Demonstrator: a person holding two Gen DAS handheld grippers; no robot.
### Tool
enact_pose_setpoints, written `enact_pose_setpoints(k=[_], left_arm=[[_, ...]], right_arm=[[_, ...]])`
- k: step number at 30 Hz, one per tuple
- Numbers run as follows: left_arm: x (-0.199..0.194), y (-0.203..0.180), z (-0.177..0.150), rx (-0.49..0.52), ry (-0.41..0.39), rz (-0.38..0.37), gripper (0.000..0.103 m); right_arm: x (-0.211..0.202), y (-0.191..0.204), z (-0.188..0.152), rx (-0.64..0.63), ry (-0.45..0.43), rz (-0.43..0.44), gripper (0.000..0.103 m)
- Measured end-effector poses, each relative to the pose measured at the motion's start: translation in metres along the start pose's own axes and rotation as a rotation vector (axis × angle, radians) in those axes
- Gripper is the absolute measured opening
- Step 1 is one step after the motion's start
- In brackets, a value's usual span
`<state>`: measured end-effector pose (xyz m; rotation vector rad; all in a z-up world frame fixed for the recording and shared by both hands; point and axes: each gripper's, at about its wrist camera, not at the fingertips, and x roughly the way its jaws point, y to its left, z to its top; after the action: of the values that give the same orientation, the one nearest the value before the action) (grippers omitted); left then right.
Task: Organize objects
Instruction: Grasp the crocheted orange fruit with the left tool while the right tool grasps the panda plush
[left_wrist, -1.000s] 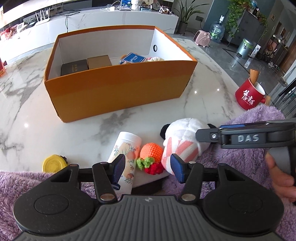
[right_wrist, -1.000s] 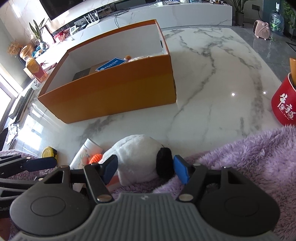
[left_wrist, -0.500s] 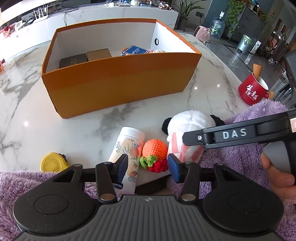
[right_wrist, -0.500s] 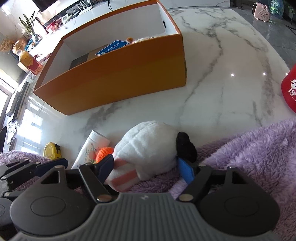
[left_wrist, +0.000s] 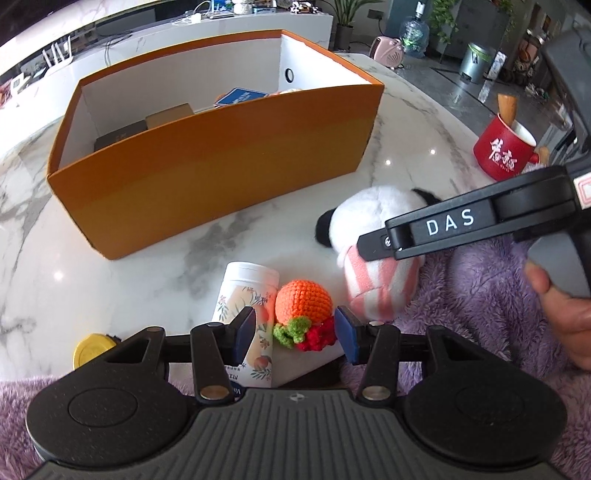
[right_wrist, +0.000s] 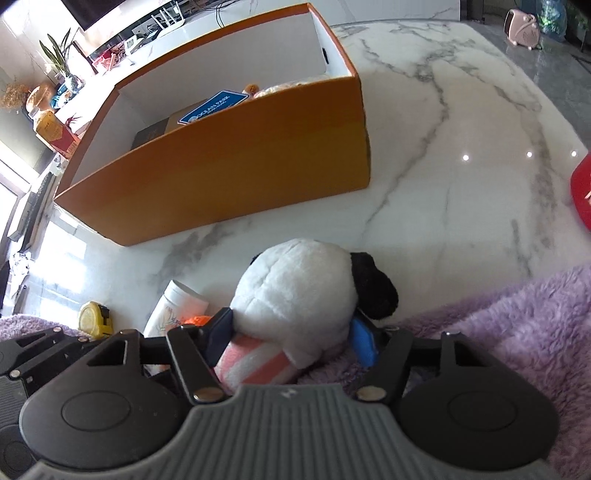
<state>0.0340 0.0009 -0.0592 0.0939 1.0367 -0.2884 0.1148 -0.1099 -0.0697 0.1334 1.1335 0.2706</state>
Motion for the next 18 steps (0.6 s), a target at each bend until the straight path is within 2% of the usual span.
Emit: enact_pose_setpoints(k=[2, 10, 18], left_arm=[[0.004, -0.005, 0.001, 0.03, 0.003, 0.013, 0.056], [0.023, -0.018, 0.003, 0.089, 0.032, 0.058, 0.056], [0.032, -0.027, 0.005, 0.119, 0.032, 0.063, 0.05]], right_arm=[[-0.002, -0.003, 0.001, -0.013, -0.008, -0.026, 0.068], [0.0, -0.012, 0.0, -0.016, -0.002, 0.0, 0.07], [0.001, -0.012, -0.002, -0.023, -0.007, 0.008, 0.072]])
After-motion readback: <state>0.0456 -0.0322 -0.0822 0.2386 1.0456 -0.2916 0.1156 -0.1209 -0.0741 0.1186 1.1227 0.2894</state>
